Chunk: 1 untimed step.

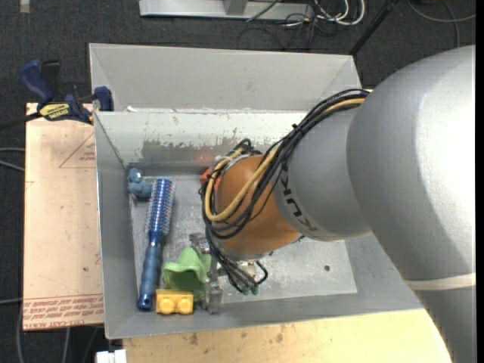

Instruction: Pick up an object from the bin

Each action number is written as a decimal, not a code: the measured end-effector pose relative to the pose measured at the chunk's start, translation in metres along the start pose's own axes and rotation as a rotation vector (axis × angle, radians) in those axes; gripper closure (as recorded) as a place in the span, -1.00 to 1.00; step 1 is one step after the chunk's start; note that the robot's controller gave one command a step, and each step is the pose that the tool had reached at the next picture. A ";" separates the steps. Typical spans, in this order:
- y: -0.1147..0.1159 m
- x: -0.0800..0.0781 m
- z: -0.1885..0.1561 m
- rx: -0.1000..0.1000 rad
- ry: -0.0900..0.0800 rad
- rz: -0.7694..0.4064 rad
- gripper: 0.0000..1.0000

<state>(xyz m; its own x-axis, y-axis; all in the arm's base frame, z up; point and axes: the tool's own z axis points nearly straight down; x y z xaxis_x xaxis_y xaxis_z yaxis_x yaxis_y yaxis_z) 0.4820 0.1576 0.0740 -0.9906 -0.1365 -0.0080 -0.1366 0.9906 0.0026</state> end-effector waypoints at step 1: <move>-0.001 0.001 0.000 0.001 0.007 0.004 1.00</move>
Offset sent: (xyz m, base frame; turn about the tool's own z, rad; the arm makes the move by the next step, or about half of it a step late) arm 0.0000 0.0000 0.0000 0.0000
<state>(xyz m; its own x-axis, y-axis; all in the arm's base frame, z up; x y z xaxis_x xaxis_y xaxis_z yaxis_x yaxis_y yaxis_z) 0.4814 0.1563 0.0741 -0.9912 -0.1325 -0.0012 -0.1325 0.9912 0.0018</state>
